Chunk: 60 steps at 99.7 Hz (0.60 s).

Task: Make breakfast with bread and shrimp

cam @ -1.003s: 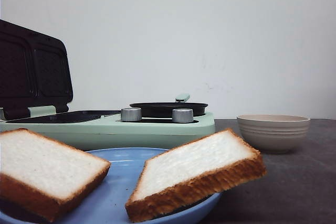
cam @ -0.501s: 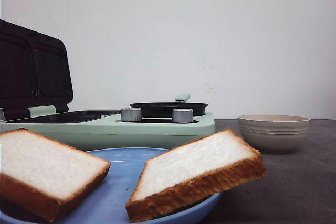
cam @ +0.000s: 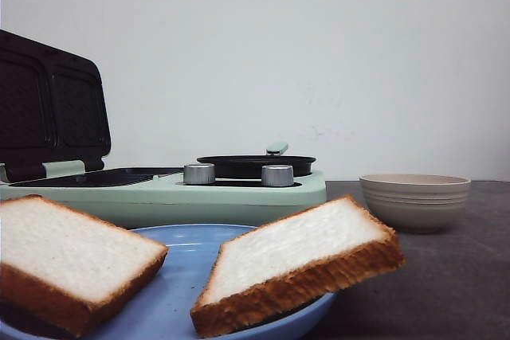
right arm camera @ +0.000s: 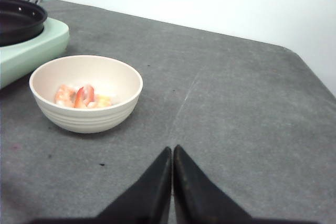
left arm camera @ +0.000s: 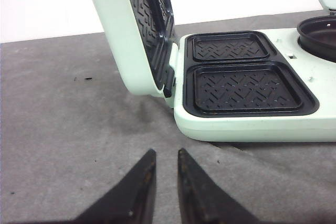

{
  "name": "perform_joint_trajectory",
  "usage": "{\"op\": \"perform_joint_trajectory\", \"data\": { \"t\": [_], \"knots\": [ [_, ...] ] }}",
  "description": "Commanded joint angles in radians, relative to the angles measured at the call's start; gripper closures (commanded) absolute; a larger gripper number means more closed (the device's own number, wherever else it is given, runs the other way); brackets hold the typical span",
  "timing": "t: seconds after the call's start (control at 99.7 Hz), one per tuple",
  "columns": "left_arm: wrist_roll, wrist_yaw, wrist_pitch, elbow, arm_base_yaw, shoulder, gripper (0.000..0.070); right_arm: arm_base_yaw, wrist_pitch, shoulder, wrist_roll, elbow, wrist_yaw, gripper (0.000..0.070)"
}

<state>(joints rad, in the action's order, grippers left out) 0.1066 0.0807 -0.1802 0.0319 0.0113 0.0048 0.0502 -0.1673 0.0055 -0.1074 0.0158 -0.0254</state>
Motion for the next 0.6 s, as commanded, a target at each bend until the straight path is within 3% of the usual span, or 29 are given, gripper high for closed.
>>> {"op": "perform_joint_trajectory", "data": {
  "t": [0.0, 0.592],
  "knots": [
    [0.005, 0.002, -0.007, -0.015, 0.002, -0.002, 0.0700, -0.001, 0.010, -0.002, 0.038, -0.003, 0.000, 0.0700],
    [0.005, 0.002, -0.007, -0.015, 0.002, -0.002, 0.0700, -0.001, 0.011, -0.002, 0.045, -0.003, 0.000, 0.0700]
  ]
}}
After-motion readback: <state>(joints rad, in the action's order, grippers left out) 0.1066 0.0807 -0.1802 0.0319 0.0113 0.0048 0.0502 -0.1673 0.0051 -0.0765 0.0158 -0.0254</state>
